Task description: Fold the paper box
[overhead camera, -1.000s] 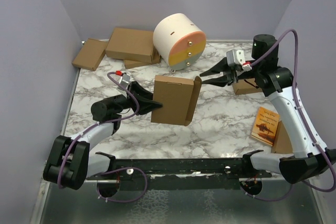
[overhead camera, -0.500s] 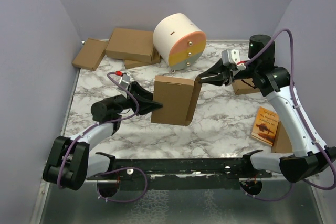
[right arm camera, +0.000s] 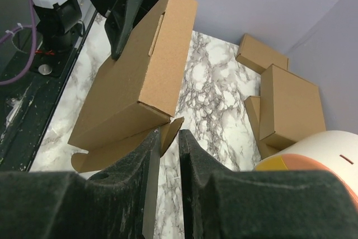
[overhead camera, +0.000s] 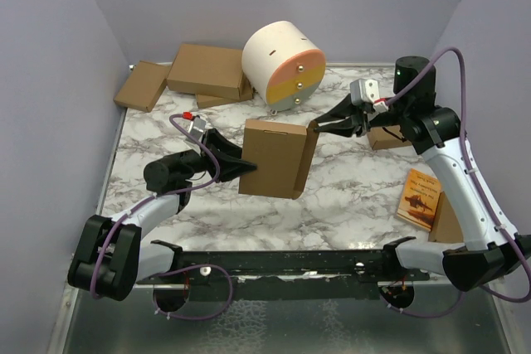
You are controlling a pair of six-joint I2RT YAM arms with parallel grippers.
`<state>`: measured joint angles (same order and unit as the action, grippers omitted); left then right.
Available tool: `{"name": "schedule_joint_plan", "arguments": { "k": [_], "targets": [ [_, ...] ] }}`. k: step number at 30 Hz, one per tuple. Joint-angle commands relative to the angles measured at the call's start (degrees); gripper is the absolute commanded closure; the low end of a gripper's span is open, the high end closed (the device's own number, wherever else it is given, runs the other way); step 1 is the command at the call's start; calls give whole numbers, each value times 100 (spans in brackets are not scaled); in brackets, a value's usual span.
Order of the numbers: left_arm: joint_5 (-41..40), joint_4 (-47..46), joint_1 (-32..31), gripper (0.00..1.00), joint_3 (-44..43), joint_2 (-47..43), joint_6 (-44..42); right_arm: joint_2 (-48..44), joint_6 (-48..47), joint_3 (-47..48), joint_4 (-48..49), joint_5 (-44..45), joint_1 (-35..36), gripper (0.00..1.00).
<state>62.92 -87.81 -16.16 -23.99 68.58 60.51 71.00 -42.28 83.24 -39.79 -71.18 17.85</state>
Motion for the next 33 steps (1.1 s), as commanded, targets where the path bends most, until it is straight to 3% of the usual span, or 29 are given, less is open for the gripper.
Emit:
{"name": "schedule_joint_plan", "arguments": {
  "k": [1, 5, 10, 21, 33],
  "targets": [
    [-139, -1415, -24, 100, -174, -72, -53, -122, 17, -18, -114, 190, 26, 79],
    [-135, -1413, -21, 100, -169, -80, -49, -130, 18, -51, -143, 224, 26, 80],
    [-147, -1419, -26, 100, -192, -49, -27, -138, -182, -31, -270, 166, 26, 99],
    [-198, -1423, -21, 100, -346, 161, 345, -87, -1340, 159, -796, 638, 200, 99],
    [-422, -1421, -27, 100, -357, 334, 573, -3, -1594, 274, -815, 1602, 803, 99]
  ]
}}
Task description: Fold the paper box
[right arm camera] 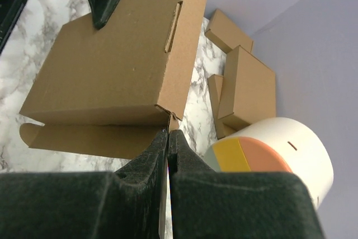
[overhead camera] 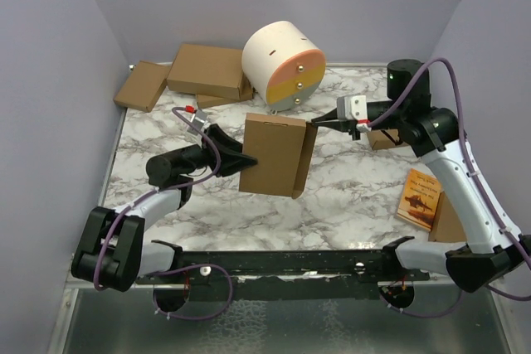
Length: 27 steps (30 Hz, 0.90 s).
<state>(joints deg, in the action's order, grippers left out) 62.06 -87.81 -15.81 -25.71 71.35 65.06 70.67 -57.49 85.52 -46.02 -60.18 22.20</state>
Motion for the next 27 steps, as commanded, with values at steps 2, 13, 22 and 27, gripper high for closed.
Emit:
{"name": "schedule_joint_plan", "arguments": {
  "k": [2, 13, 22, 27],
  "targets": [
    [-371, -1414, -55, 100, -163, 74, 122, 41, -16, 49, -152, 734, 514, 99],
    [-462, -1423, -39, 100, -144, 162, 152, -45, 151, -26, 39, 1314, 769, 99],
    [-517, -1423, -44, 100, -175, 118, 158, -234, 700, -253, 317, 1473, 769, 99],
    [-561, -1432, -37, 100, -171, 69, 157, -329, 1209, -406, 598, 1517, 752, 99]
  ]
}}
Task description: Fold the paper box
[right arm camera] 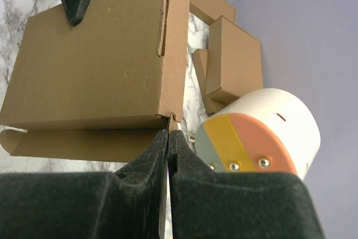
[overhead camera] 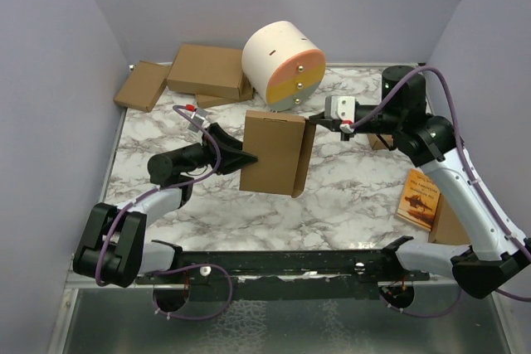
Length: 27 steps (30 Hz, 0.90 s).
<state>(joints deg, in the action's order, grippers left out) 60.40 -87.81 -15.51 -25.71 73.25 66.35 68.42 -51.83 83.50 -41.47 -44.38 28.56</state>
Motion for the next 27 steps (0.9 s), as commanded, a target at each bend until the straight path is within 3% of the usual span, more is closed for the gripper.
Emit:
{"name": "schedule_joint_plan", "arguments": {
  "k": [1, 6, 19, 27],
  "targets": [
    [-402, -1432, -70, 100, -171, -130, 28, -123, 745, -233, 217, -54, 111, 99],
    [-422, -1432, -67, 100, -179, -153, 37, -188, 1171, -450, 473, -219, 61, 99],
    [-398, -1431, -73, 100, -188, -94, 48, -109, 1208, -634, 567, -626, -17, 99],
    [-361, -1432, -69, 100, -297, -61, 68, -454, 1043, -856, 1095, -343, -17, 99]
  ]
}}
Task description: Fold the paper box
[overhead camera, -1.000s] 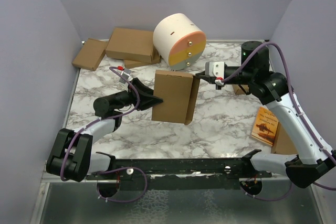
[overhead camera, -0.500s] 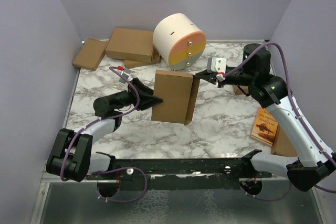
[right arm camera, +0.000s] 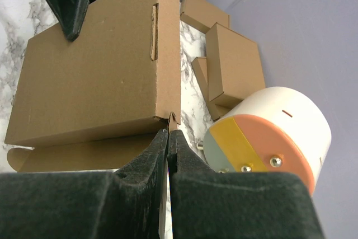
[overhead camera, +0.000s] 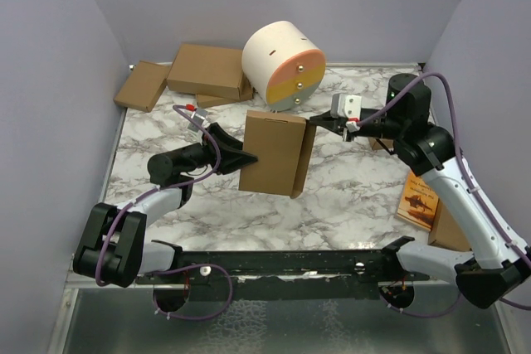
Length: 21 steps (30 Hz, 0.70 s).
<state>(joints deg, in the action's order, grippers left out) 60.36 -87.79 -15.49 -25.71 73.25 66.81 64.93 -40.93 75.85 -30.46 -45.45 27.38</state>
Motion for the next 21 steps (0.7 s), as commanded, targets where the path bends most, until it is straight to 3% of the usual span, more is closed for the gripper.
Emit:
{"name": "schedule_joint_plan", "arguments": {
  "k": [1, 5, 12, 21],
  "targets": [
    [-354, -1434, -77, 100, -306, -57, 20, -91, -155, -51, -61, -188, 97, 99],
    [-317, -1434, -69, 100, -359, -33, 29, -201, -337, -243, 69, 16, 97, 99],
    [-333, -1434, -70, 100, -407, -64, 79, -868, 504, -1158, 1161, 282, 101, 99],
    [-381, -1434, -71, 100, -381, -25, 163, -1095, 1176, -1459, 1743, 160, 100, 99]
  ]
}}
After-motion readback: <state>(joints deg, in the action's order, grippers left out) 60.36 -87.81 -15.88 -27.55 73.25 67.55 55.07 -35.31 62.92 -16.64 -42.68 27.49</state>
